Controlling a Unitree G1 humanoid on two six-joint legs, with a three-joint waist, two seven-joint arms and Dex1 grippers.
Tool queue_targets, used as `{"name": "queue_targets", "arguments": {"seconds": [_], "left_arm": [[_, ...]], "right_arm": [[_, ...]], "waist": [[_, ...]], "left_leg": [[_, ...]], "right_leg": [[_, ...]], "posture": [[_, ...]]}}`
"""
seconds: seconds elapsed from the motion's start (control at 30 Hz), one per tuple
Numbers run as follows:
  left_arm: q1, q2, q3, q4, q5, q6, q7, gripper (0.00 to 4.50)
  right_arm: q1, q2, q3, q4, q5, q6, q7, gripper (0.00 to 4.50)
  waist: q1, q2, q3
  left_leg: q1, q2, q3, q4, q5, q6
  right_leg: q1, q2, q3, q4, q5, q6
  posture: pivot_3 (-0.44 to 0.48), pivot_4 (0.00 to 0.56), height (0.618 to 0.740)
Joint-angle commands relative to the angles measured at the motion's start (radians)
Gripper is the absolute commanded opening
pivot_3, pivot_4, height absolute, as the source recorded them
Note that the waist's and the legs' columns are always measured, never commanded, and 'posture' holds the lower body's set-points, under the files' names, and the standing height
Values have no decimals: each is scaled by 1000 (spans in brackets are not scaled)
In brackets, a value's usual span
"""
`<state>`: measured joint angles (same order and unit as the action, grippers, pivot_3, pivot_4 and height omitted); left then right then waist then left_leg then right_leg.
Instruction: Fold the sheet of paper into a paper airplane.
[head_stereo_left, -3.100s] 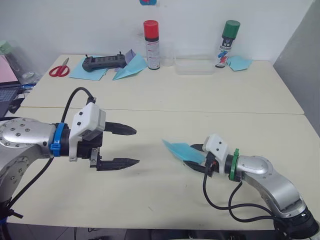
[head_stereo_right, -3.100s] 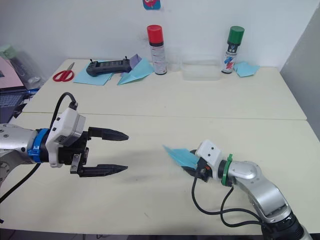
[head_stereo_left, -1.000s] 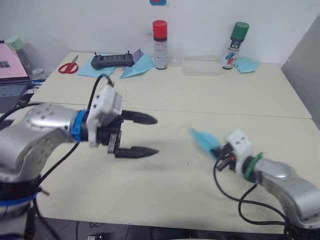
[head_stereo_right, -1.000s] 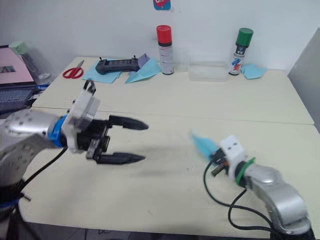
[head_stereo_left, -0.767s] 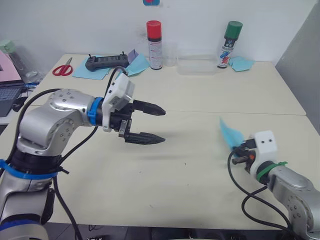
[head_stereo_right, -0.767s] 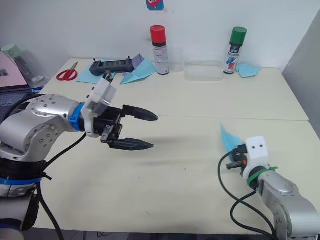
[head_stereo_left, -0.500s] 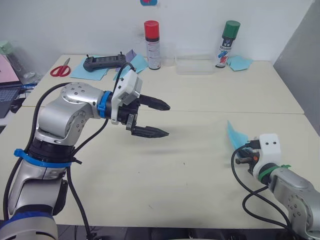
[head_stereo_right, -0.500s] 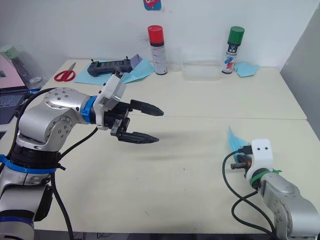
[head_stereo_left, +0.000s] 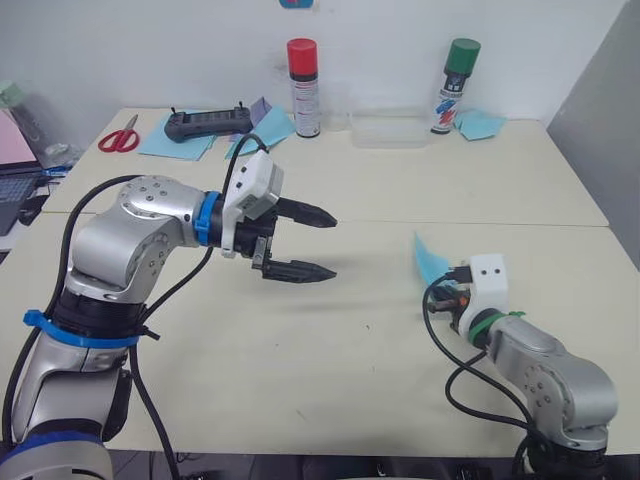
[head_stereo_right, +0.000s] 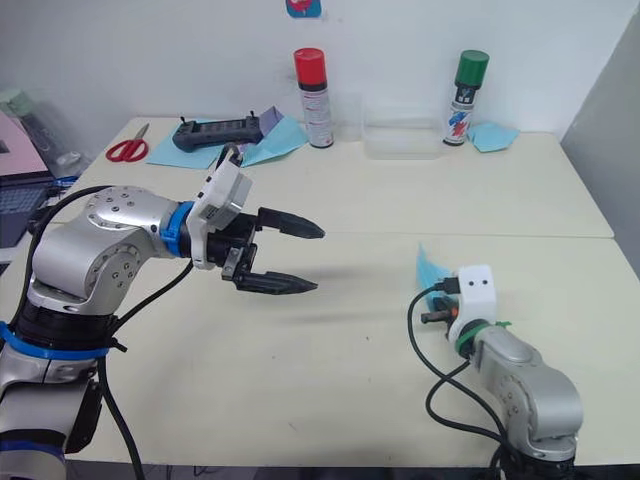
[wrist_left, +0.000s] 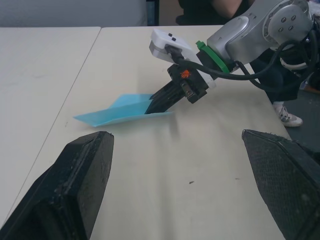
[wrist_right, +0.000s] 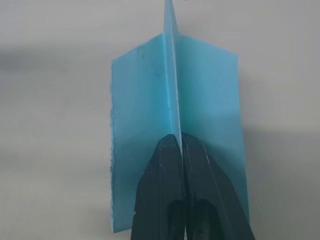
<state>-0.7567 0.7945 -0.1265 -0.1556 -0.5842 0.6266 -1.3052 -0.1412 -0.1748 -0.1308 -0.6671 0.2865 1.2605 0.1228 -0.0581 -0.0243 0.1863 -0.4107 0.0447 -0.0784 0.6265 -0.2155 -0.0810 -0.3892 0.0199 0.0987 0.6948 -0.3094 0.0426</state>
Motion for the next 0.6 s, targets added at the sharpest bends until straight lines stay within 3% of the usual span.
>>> {"name": "queue_targets", "arguments": {"seconds": [0.03, 0.6], "left_arm": [[-1, 20, 40, -41, -2, 3, 13, 4500], [1, 21, 41, -46, -3, 6, 15, 4500]], "right_arm": [[-19, 16, 21, -9, -15, -12, -33, 19], [-19, 16, 24, -7, -12, -14, -42, 19]], "waist": [[0, 0, 0], [0, 0, 0]], "left_leg": [[0, 0, 0, 0, 0, 0], [0, 0, 0, 0, 0, 0]], "right_leg": [[0, 0, 0, 0, 0, 0], [0, 0, 0, 1, 0, 0]], "posture": [[0, 150, 740], [0, 150, 740]]}}
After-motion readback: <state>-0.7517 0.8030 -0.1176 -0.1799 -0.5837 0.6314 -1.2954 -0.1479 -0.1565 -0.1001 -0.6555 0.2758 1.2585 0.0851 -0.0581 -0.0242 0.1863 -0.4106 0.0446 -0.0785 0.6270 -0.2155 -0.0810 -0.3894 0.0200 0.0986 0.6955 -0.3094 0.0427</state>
